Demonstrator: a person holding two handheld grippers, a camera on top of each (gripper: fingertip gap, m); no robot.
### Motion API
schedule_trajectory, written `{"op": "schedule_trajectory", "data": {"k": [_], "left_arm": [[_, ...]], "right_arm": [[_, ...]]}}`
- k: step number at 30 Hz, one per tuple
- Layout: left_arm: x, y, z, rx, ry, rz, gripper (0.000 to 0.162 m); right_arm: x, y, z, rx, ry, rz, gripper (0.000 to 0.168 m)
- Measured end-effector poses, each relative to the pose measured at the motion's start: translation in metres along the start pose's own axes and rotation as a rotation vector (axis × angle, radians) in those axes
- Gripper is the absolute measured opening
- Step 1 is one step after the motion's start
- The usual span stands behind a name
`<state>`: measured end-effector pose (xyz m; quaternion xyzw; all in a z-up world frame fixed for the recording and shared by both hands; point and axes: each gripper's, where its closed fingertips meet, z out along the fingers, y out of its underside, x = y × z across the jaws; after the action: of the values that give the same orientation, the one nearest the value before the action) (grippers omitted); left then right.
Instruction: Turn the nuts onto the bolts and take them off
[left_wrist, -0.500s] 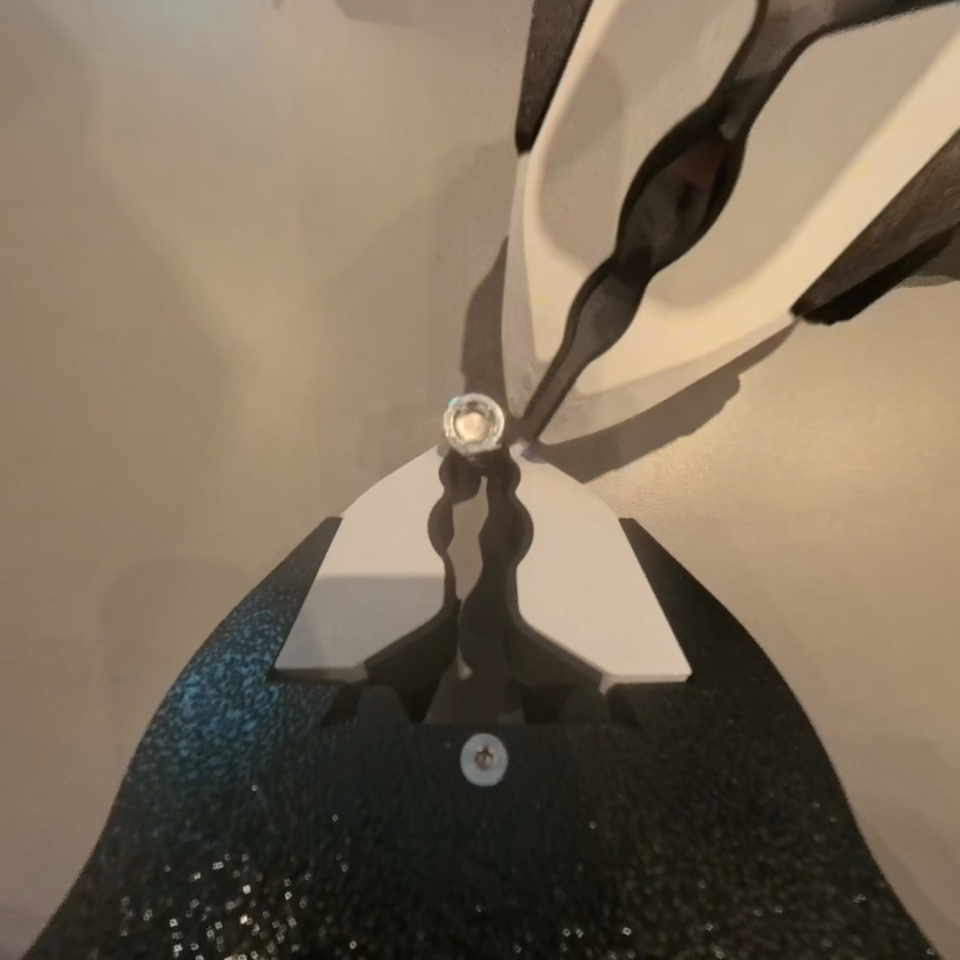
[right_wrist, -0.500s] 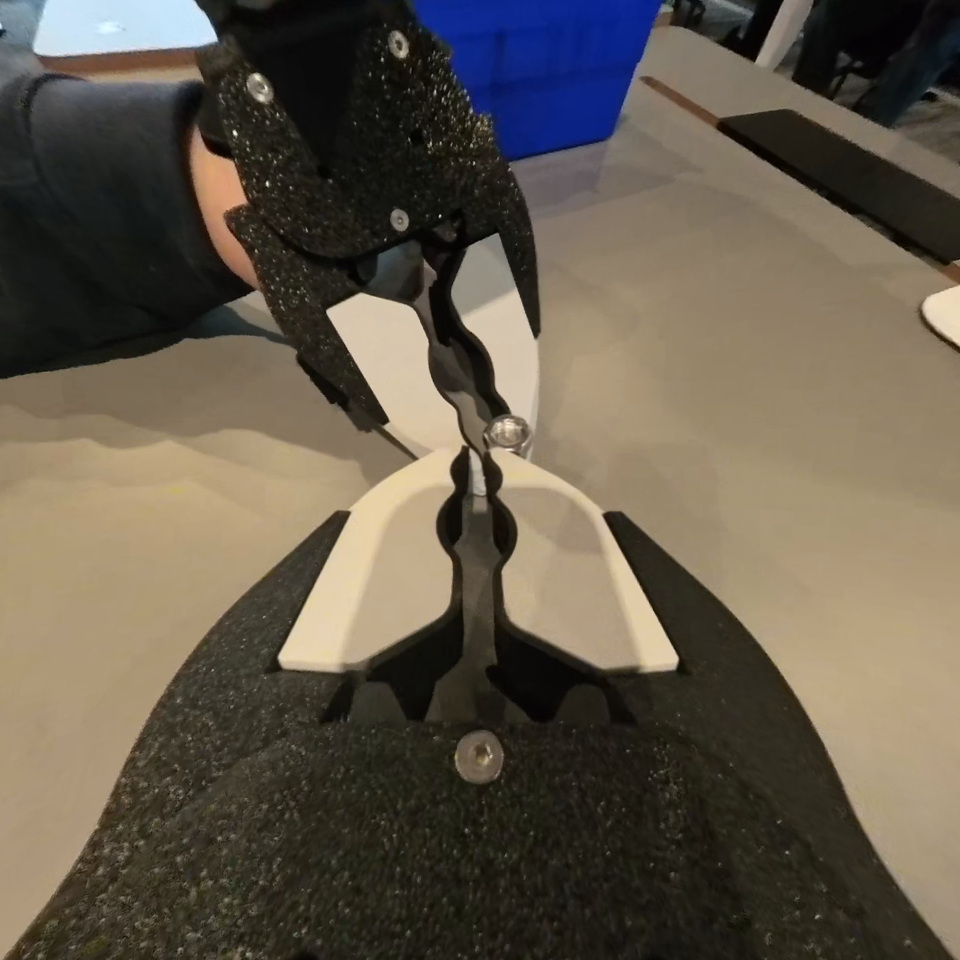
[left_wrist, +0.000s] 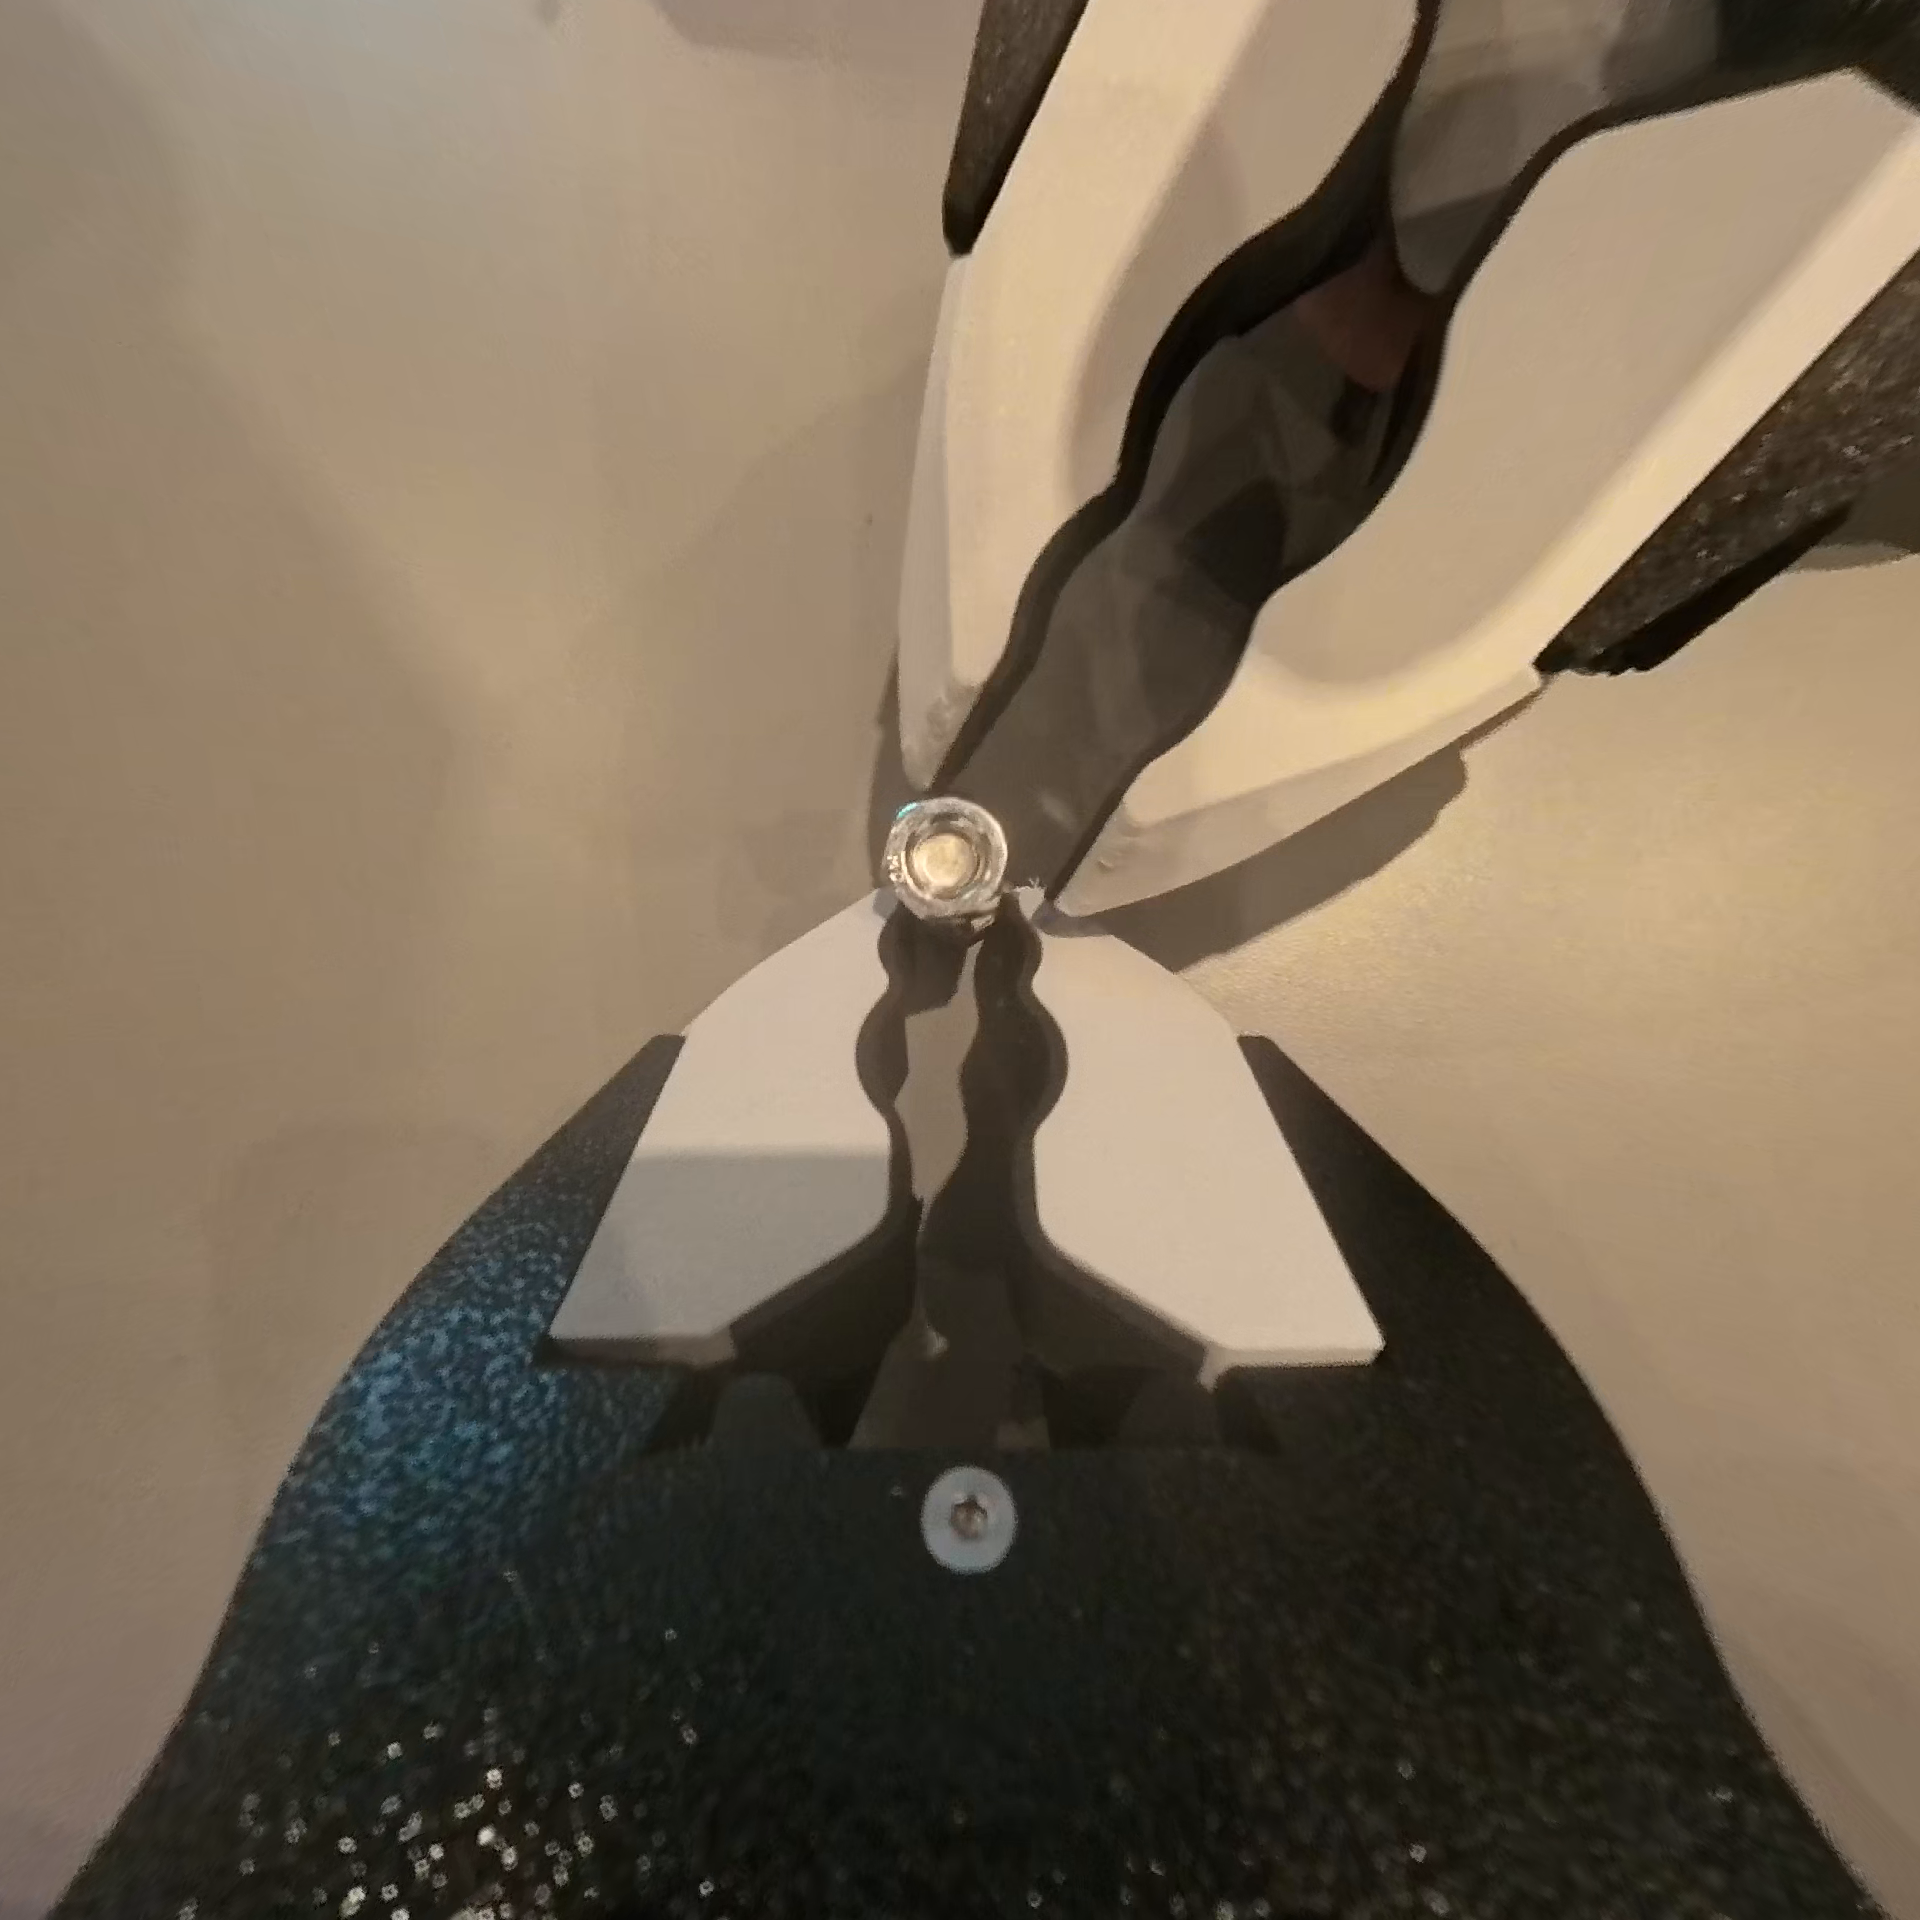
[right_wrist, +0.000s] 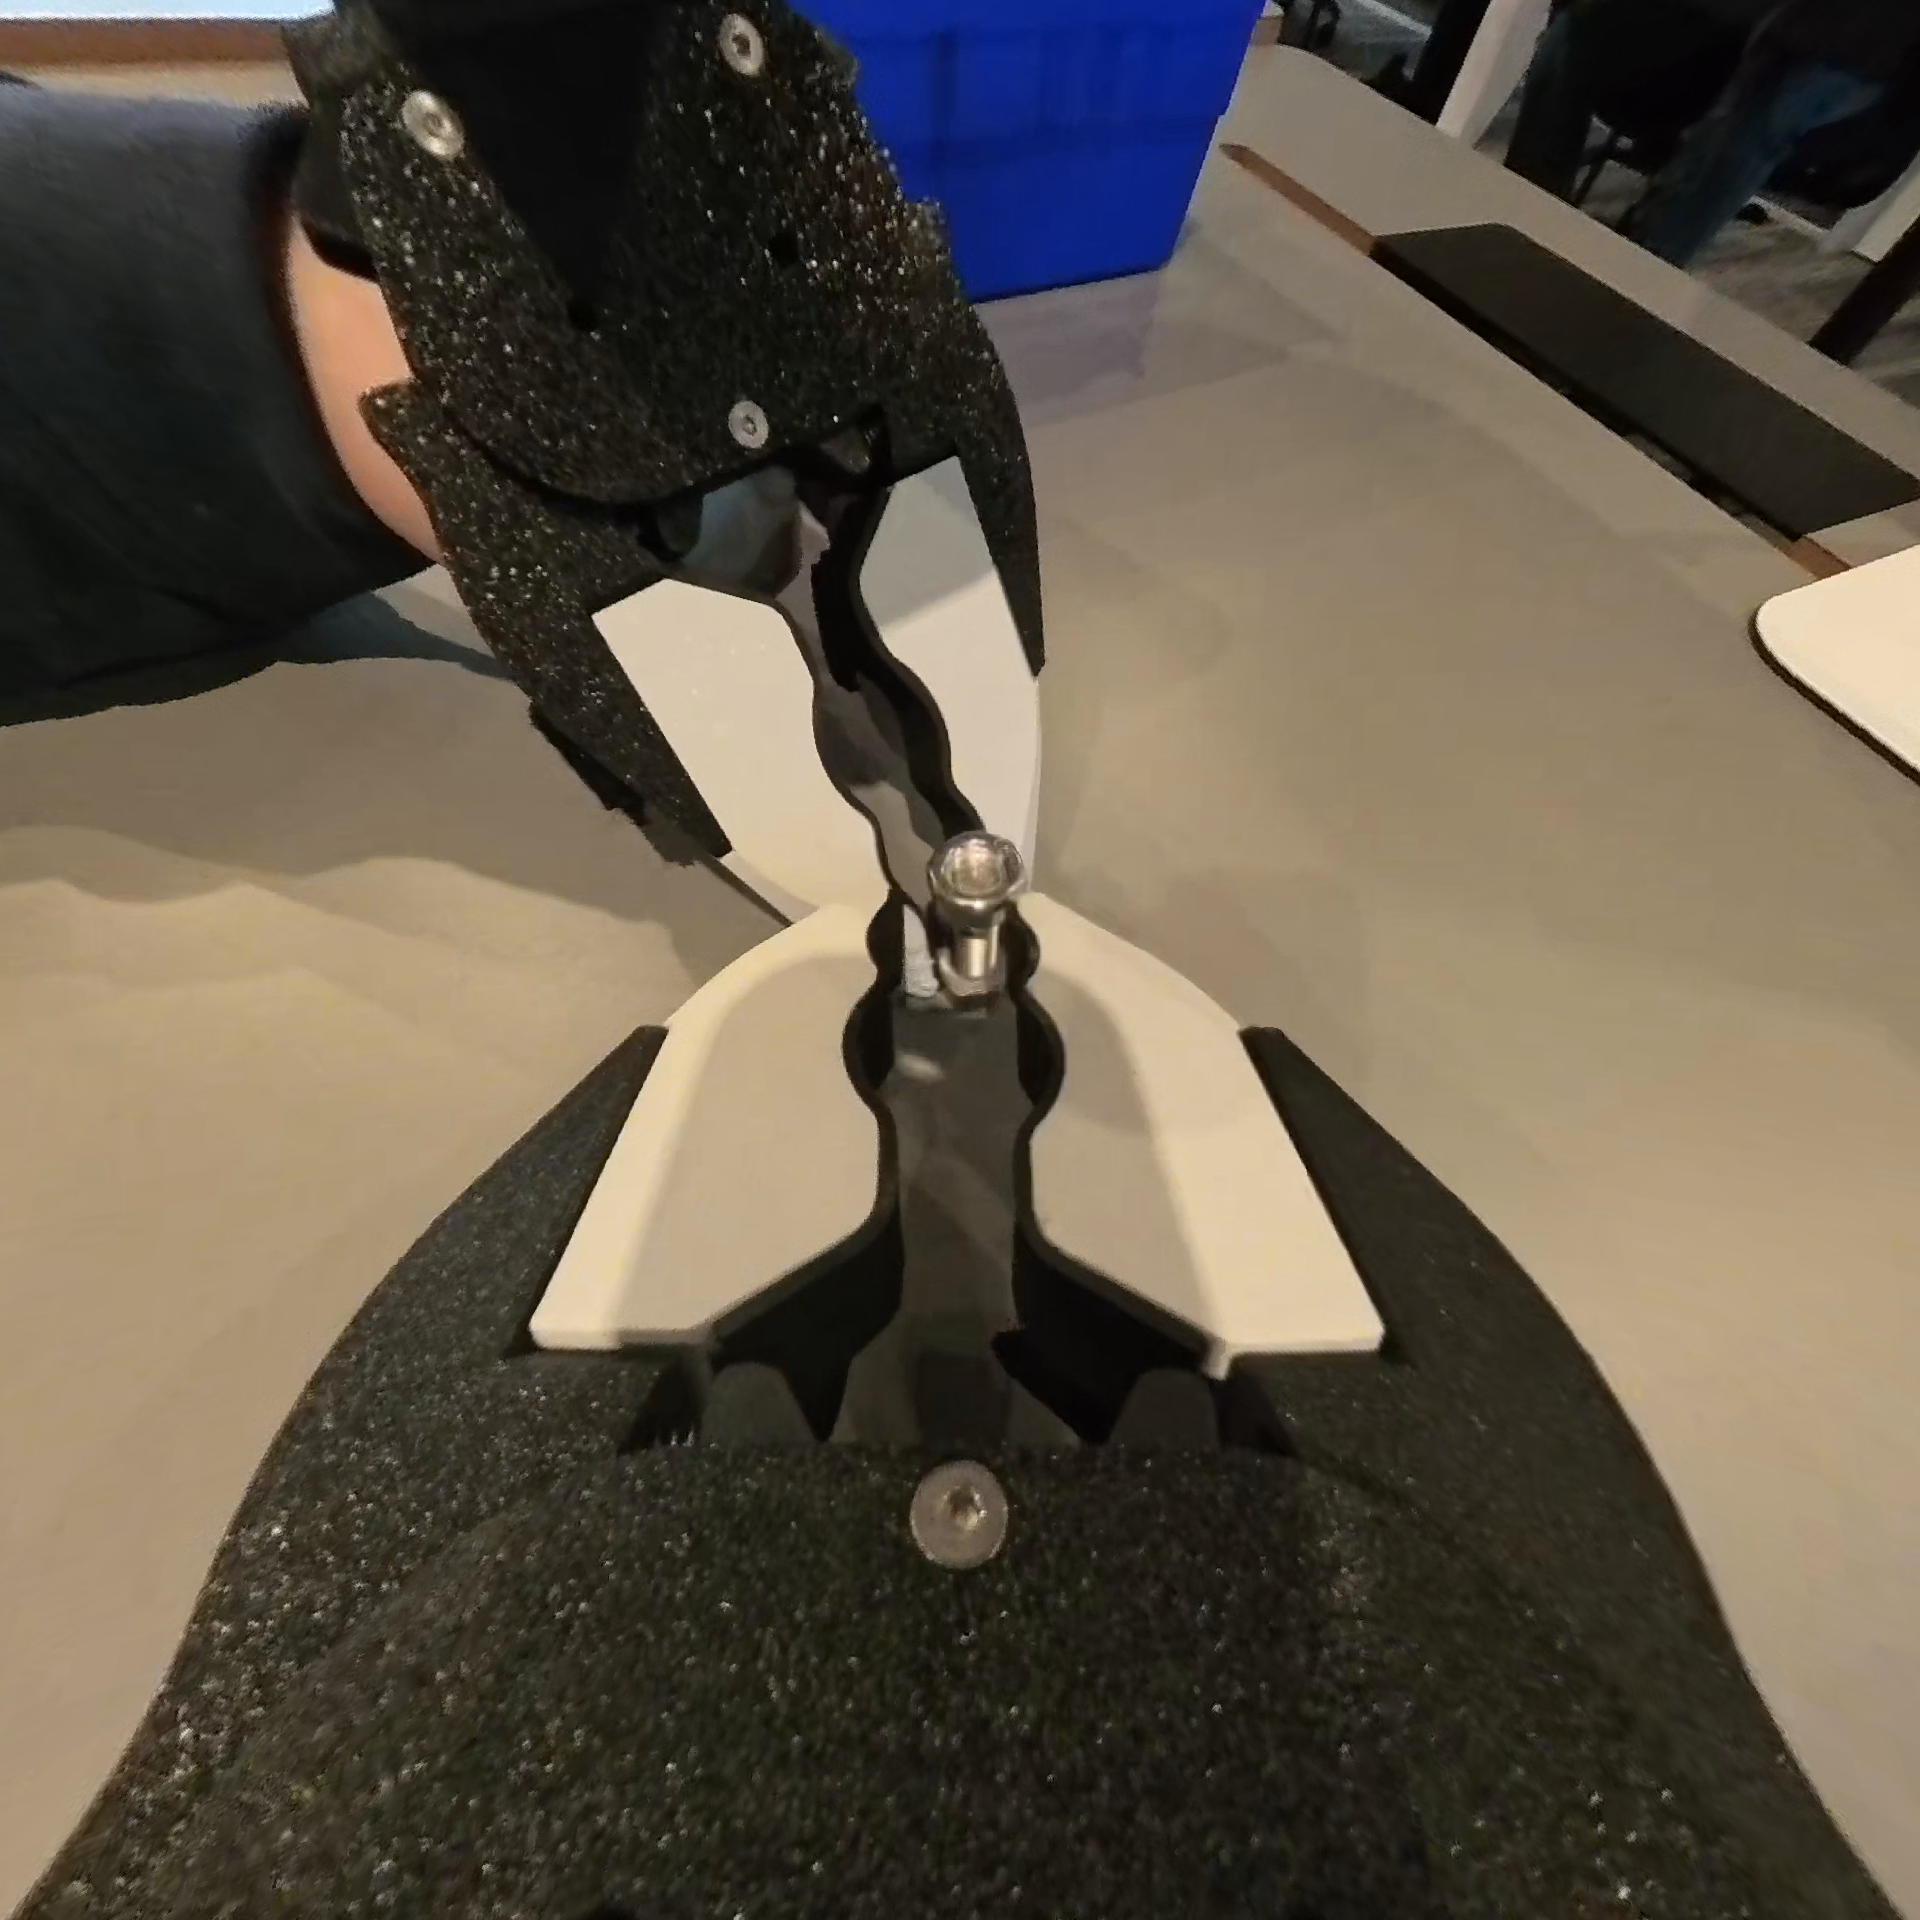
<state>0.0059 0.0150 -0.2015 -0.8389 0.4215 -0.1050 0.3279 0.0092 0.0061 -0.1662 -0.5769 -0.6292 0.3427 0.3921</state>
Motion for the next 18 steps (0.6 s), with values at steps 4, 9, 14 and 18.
{"op": "schedule_trajectory", "data": {"k": [4,9,14,18], "left_arm": [[0.000,0.000,0.000,-0.007,-0.009,0.012,0.015],[0.000,0.000,0.000,0.000,0.000,0.003,0.015],[0.000,0.000,0.000,-0.002,-0.001,0.005,0.015],[0.000,0.000,0.000,-0.002,0.001,0.001,0.015]], "right_arm": [[-0.004,0.003,-0.003,-0.009,-0.041,0.013,0.004],[0.004,-0.001,-0.003,0.014,0.022,-0.006,0.018],[0.003,0.000,-0.001,0.001,0.013,-0.015,0.019],[-0.004,0.001,-0.004,0.000,-0.040,0.003,0.007]]}}
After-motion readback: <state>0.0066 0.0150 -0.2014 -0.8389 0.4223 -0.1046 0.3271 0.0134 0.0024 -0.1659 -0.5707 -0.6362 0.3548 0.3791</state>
